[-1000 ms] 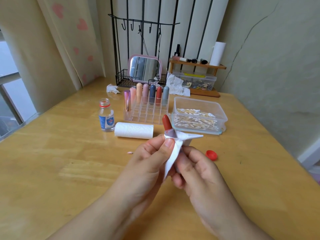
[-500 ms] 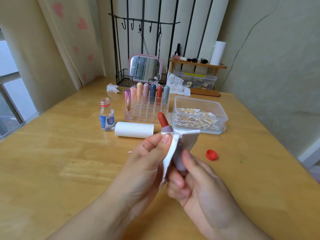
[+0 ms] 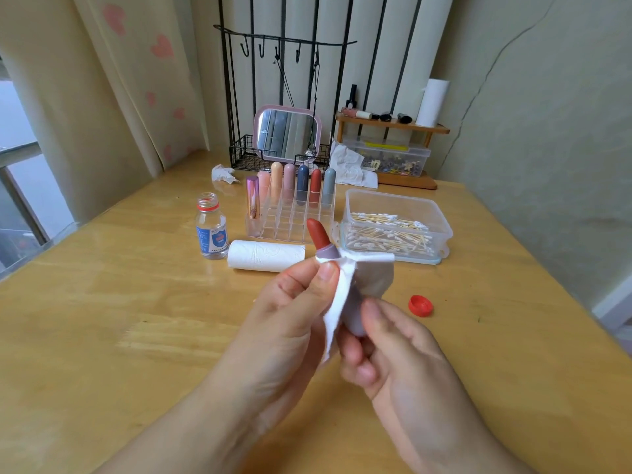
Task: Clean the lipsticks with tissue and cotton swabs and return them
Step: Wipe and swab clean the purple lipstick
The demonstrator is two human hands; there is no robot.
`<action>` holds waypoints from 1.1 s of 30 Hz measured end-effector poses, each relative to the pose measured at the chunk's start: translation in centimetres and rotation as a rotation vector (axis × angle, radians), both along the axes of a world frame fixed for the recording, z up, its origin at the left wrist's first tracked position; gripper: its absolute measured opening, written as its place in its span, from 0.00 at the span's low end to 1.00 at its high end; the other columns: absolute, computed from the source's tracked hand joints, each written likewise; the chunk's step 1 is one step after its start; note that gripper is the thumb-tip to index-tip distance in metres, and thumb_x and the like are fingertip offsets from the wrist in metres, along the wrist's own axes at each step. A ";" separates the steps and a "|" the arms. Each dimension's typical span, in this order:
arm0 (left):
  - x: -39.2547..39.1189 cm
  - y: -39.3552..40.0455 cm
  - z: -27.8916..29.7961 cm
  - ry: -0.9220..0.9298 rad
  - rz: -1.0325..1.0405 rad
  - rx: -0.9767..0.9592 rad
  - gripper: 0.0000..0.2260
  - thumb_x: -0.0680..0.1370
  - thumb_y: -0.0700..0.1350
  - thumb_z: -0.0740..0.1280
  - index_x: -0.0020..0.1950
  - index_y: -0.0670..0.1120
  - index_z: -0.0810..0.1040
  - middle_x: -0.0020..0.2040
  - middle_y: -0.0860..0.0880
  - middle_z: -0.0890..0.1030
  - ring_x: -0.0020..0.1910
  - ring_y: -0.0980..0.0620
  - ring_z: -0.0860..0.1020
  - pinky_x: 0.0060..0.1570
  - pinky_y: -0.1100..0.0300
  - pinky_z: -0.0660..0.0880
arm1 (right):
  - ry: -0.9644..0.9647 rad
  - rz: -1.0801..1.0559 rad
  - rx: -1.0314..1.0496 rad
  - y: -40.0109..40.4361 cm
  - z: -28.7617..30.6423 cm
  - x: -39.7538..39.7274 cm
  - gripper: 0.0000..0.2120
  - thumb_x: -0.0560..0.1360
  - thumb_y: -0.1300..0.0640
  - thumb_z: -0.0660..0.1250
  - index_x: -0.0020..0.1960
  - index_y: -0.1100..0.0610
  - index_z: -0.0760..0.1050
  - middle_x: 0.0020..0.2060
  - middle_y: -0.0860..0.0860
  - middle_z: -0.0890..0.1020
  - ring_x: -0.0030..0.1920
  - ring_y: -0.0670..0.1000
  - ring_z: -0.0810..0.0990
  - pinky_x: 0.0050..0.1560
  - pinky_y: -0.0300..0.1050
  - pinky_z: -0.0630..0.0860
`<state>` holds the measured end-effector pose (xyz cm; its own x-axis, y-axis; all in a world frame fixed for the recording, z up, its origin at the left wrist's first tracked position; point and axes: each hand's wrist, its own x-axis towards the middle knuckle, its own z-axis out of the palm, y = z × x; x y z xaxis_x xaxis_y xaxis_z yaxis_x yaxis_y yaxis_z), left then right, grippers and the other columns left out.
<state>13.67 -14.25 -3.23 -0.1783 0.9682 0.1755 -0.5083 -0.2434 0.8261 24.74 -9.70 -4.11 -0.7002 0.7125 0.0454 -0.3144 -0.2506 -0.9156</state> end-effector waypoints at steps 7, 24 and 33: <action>0.1 -0.1 -0.1 -0.002 0.025 -0.013 0.13 0.71 0.51 0.66 0.43 0.40 0.80 0.30 0.41 0.76 0.20 0.49 0.71 0.26 0.58 0.71 | 0.027 0.049 -0.217 -0.1 0.5 0.1 0.17 0.72 0.46 0.67 0.30 0.55 0.78 0.23 0.54 0.72 0.21 0.48 0.67 0.22 0.37 0.64; 0.1 -0.2 0.1 0.023 0.015 -0.016 0.13 0.72 0.51 0.65 0.45 0.41 0.79 0.31 0.41 0.76 0.19 0.48 0.72 0.23 0.59 0.72 | 0.035 0.209 -0.242 0.4 -0.1 -0.1 0.20 0.69 0.38 0.59 0.31 0.50 0.79 0.22 0.51 0.71 0.20 0.46 0.66 0.22 0.37 0.63; 0.1 0.1 0.0 0.037 0.052 0.002 0.19 0.74 0.50 0.64 0.55 0.36 0.77 0.39 0.35 0.74 0.29 0.45 0.70 0.28 0.57 0.69 | 0.027 -0.011 0.176 0.1 -1.2 -0.5 0.13 0.67 0.42 0.72 0.45 0.50 0.79 0.30 0.44 0.74 0.29 0.42 0.68 0.30 0.33 0.67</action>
